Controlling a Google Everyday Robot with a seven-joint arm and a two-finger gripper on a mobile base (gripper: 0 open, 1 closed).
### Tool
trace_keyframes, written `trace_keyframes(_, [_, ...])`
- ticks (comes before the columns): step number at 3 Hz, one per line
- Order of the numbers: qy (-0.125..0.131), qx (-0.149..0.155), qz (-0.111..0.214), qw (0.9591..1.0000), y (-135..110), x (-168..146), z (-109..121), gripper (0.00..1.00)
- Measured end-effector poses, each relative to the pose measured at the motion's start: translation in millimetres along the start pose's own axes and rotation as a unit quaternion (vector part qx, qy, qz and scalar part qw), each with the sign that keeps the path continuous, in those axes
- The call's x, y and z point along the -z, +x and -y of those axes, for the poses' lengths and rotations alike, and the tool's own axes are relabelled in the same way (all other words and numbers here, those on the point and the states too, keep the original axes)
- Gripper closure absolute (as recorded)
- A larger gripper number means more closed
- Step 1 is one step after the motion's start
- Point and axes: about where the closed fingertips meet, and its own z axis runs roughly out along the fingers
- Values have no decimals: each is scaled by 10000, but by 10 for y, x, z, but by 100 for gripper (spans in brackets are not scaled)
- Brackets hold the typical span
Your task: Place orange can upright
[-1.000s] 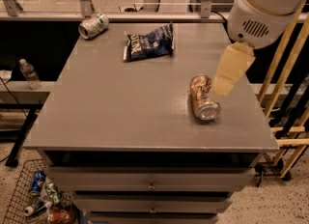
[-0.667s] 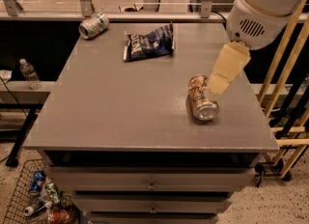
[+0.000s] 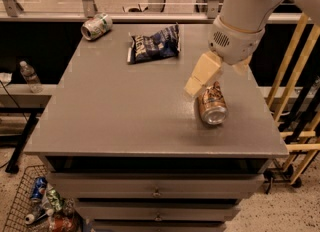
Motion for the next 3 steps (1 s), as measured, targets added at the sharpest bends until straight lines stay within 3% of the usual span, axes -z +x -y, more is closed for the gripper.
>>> trace_keyframes(1, [129, -816, -214, 9963, -91, -166, 82, 0])
trace_keyframes(2, [177, -1539, -371, 9872, -180, -296, 214, 0])
trace_keyframes(3, [145, -2028, -450, 9781, -210, -408, 338, 0])
